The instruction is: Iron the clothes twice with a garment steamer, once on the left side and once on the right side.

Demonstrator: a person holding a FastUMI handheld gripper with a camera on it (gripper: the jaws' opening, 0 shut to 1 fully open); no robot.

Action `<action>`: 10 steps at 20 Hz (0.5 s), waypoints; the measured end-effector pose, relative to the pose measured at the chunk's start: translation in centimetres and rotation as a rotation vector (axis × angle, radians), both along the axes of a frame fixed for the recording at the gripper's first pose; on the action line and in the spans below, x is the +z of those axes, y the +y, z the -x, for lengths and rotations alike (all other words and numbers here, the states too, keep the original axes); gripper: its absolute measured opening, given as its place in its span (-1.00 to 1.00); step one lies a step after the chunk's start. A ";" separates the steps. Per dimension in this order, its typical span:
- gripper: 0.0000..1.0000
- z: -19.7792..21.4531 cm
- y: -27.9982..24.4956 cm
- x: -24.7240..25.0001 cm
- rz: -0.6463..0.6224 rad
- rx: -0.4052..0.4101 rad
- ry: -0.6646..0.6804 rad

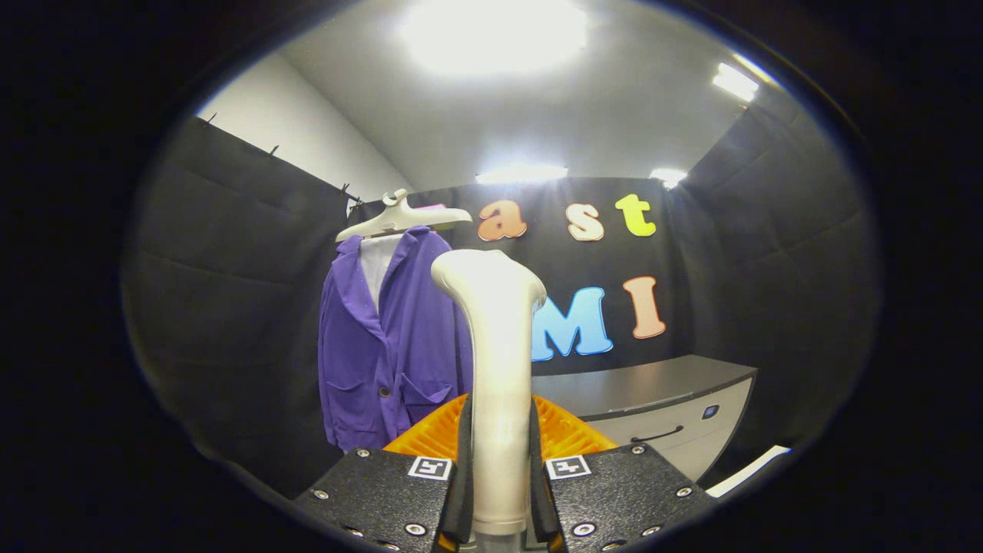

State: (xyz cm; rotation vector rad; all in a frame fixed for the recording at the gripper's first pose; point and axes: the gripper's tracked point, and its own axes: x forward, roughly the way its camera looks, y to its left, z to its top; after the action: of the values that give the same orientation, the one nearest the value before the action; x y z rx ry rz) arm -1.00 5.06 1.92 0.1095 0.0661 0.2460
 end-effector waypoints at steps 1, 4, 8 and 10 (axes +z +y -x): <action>-0.40 0.0 -0.9 -0.1 0.004 -0.013 0.005; -0.40 0.2 -3.0 -0.4 -0.003 -0.049 0.019; -0.40 0.0 -3.9 -0.3 -0.008 -0.062 0.023; -0.40 0.0 -4.0 -0.3 -0.009 -0.059 0.021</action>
State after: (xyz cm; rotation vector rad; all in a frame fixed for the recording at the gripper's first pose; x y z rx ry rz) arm -1.01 1.06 1.63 0.1229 0.0830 0.1866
